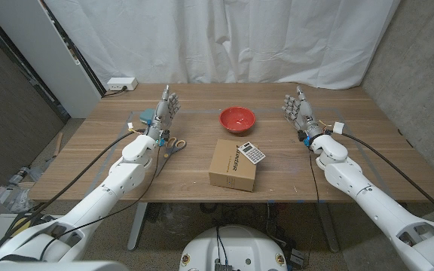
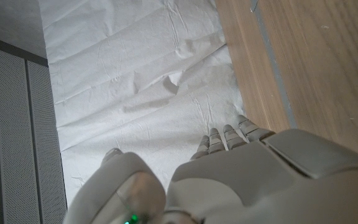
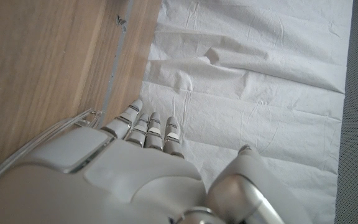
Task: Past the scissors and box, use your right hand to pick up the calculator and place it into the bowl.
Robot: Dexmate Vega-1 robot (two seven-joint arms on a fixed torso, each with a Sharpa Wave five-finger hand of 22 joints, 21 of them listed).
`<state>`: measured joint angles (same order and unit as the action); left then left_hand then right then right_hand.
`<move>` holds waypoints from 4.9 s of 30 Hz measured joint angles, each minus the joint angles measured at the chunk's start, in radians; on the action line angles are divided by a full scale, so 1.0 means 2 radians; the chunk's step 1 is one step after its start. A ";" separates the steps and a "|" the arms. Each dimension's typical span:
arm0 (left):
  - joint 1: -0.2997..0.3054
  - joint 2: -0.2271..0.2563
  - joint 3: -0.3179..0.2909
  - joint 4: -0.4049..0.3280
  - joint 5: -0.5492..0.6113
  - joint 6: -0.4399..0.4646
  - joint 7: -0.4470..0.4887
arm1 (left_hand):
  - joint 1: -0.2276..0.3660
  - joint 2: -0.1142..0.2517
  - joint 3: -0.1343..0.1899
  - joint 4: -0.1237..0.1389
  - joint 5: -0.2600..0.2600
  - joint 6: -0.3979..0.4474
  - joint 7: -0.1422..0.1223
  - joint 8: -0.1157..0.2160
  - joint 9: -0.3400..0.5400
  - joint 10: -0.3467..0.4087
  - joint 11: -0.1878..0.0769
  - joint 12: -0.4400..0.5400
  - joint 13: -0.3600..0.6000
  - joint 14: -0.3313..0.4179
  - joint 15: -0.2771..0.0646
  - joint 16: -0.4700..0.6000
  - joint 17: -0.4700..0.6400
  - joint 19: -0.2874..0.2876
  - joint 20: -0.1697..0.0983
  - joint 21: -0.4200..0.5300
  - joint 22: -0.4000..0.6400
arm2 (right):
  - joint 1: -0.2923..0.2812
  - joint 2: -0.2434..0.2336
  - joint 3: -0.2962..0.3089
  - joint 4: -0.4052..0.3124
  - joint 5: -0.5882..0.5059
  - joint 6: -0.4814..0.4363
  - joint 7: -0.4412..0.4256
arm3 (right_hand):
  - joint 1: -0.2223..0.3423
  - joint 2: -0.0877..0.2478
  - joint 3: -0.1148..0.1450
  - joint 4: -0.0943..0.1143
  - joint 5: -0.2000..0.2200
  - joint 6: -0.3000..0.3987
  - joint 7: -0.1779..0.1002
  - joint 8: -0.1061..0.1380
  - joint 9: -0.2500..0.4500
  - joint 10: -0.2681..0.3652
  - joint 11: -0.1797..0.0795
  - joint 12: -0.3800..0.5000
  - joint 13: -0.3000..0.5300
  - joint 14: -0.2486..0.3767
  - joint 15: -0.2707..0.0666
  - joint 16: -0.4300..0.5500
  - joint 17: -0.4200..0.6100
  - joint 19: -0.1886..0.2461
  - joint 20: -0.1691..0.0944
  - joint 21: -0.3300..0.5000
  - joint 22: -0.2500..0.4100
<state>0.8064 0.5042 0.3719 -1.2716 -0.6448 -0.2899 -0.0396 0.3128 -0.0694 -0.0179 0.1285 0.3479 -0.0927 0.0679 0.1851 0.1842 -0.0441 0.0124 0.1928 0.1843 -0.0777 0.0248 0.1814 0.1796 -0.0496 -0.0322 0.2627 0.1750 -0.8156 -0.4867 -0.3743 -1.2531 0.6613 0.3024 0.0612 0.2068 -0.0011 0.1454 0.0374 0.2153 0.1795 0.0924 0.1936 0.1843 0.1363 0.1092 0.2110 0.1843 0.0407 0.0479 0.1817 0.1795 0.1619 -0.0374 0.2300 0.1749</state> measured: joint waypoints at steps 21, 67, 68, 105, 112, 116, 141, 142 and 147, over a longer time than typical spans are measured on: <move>-0.009 0.007 0.005 -0.012 0.012 0.010 0.003 | 0.007 0.007 0.000 0.000 0.004 0.004 0.004 0.004 0.000 0.002 0.002 0.004 0.000 0.000 0.000 0.002 0.000 0.000 0.000 0.000 0.000 | -0.004 -0.001 0.004 0.002 0.010 0.017 0.024 | 0.003 0.003 0.002 -0.002 0.000 0.003 -0.002 0.001 0.000 0.010 -0.001 0.004 0.000 0.007 0.003 0.004 0.000 0.008 -0.001 0.000 0.002; 0.052 0.045 -0.006 -0.123 0.028 0.037 0.056 | 0.032 0.018 0.000 -0.008 0.006 0.025 0.004 0.011 0.000 0.023 0.005 0.008 0.000 0.024 -0.002 0.006 0.000 0.025 -0.002 -0.006 0.000 | -0.137 -0.072 0.048 -0.176 0.021 0.025 -0.010 | 0.029 0.009 0.009 -0.019 -0.002 0.032 -0.016 0.007 0.002 0.061 -0.010 0.015 0.000 0.062 -0.012 0.011 0.000 0.056 -0.001 0.004 0.002; 0.054 0.047 -0.007 -0.125 0.028 0.038 0.056 | 0.032 0.018 0.000 -0.008 0.006 0.025 0.004 0.011 0.000 0.023 0.005 0.008 0.000 0.024 -0.002 0.006 0.000 0.025 -0.002 -0.006 0.000 | -0.138 -0.072 0.048 -0.176 0.021 0.027 -0.010 | 0.032 0.011 0.009 -0.019 -0.002 0.032 -0.016 0.007 0.002 0.061 -0.010 0.015 0.000 0.063 -0.010 0.011 0.000 0.056 -0.001 0.004 0.002; 0.113 0.083 -0.025 -0.212 0.045 0.054 0.091 | 0.036 0.023 0.000 -0.012 0.006 0.034 0.002 0.011 0.000 0.034 0.005 0.008 0.000 0.032 0.001 0.006 0.000 0.028 0.001 -0.010 0.000 | -0.217 -0.093 0.083 -0.220 0.018 0.088 0.001 | 0.036 0.015 0.010 -0.027 -0.004 0.061 -0.027 0.011 0.002 0.095 -0.022 0.023 0.000 0.103 -0.026 0.015 0.000 0.090 -0.003 0.010 0.005; 0.120 0.086 -0.028 -0.223 0.048 0.056 0.097 | 0.038 0.025 0.000 -0.012 0.006 0.042 0.002 0.011 0.000 0.039 0.004 0.008 0.000 0.041 -0.003 0.006 0.000 0.034 0.002 -0.010 0.000 | -0.226 -0.095 0.088 -0.219 0.011 0.103 0.002 | 0.043 0.017 0.013 -0.034 -0.006 0.074 -0.034 0.011 0.002 0.108 -0.028 0.026 0.000 0.117 -0.035 0.015 0.000 0.104 -0.002 0.013 0.005; 0.122 0.087 -0.031 -0.223 0.048 0.054 0.095 | 0.040 0.027 -0.002 -0.014 0.006 0.050 0.000 0.011 0.000 0.050 0.004 0.012 0.000 0.050 -0.002 0.009 0.000 0.047 0.002 -0.010 0.000 | -0.247 -0.100 0.100 -0.229 0.005 0.110 -0.005 | 0.049 0.017 0.015 -0.036 -0.006 0.076 -0.037 0.011 0.002 0.111 -0.025 0.026 0.000 0.117 -0.035 0.015 0.000 0.105 -0.004 0.013 0.005; 0.104 0.073 -0.029 -0.208 0.037 0.048 0.085 | 0.045 0.027 -0.004 -0.016 0.006 0.065 0.002 0.015 0.000 0.065 0.003 0.016 0.000 0.063 -0.002 0.010 0.000 0.056 0.006 -0.010 0.000 | -0.322 -0.124 0.142 -0.292 -0.009 0.106 -0.024 | 0.054 0.017 0.017 -0.042 -0.006 0.088 -0.041 0.015 0.002 0.122 -0.031 0.028 0.000 0.130 -0.038 0.015 0.000 0.114 -0.002 0.013 0.004; 0.104 0.074 -0.029 -0.211 0.037 0.050 0.086 | 0.045 0.027 -0.004 -0.016 0.006 0.065 0.002 0.015 0.000 0.066 0.003 0.016 0.000 0.064 -0.001 0.010 0.000 0.056 0.006 -0.010 0.000 | -0.325 -0.125 0.144 -0.295 -0.009 0.103 -0.024 | 0.054 0.017 0.017 -0.042 -0.006 0.088 -0.041 0.015 0.002 0.122 -0.031 0.028 0.000 0.130 -0.038 0.015 0.000 0.116 -0.004 0.013 0.004; 0.108 0.080 -0.031 -0.221 0.036 0.059 0.089 | 0.045 0.027 -0.004 -0.016 0.006 0.067 -0.001 0.015 0.000 0.068 0.004 0.016 0.000 0.066 -0.003 0.010 0.000 0.057 0.007 -0.010 0.000 | -0.335 -0.128 0.149 -0.306 -0.014 0.095 -0.029 | 0.057 0.020 0.016 -0.044 -0.006 0.093 -0.041 0.015 0.002 0.127 -0.032 0.028 0.000 0.135 -0.038 0.015 0.000 0.123 -0.004 0.013 0.004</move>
<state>1.0216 0.6645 0.3100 -1.7142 -0.5720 -0.1728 0.1386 0.4033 -0.0153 -0.0261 0.0970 0.3593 0.0423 0.0660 0.2150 0.1836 0.0923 0.0195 0.2238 0.1837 0.0550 0.0184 0.2005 0.1791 0.0652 -0.0180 0.2433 0.1742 -1.4855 -0.7422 -0.0753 -1.8646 0.6338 0.4925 0.0027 0.3204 0.0384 0.1770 -0.0499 0.2034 0.3648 0.0107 0.2229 0.1885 0.3896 0.0448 0.2664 0.1837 0.3103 -0.0284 0.2115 0.1790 0.4085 -0.0448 0.2561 0.1837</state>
